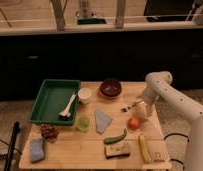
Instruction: Place fork in plastic cup
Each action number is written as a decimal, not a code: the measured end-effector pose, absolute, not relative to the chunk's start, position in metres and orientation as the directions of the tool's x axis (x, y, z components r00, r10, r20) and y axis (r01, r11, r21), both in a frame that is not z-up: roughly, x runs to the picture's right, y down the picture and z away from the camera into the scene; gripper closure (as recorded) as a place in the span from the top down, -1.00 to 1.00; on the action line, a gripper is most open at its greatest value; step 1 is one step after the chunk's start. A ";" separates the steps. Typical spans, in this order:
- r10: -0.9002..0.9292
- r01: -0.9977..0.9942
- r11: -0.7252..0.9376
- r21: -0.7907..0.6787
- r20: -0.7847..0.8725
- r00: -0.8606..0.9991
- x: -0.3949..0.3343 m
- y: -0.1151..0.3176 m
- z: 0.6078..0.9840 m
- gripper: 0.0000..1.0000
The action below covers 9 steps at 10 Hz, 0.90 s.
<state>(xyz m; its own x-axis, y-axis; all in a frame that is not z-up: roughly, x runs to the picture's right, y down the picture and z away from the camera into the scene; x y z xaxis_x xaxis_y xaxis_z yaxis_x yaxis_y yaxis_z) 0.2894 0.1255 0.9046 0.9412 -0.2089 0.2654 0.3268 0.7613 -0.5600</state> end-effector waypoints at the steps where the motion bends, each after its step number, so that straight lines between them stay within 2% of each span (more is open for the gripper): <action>1: -0.212 0.331 0.762 -0.557 0.268 0.940 0.286 0.125 0.905 0.60; 9: -0.261 0.382 0.748 -0.542 0.289 0.921 0.254 0.117 0.922 0.60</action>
<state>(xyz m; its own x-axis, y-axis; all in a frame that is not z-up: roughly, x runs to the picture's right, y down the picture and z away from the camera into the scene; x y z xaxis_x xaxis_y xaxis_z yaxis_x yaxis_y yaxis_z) 0.2544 0.1173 0.9218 0.9211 -0.2615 0.2885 0.3822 0.7484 -0.5420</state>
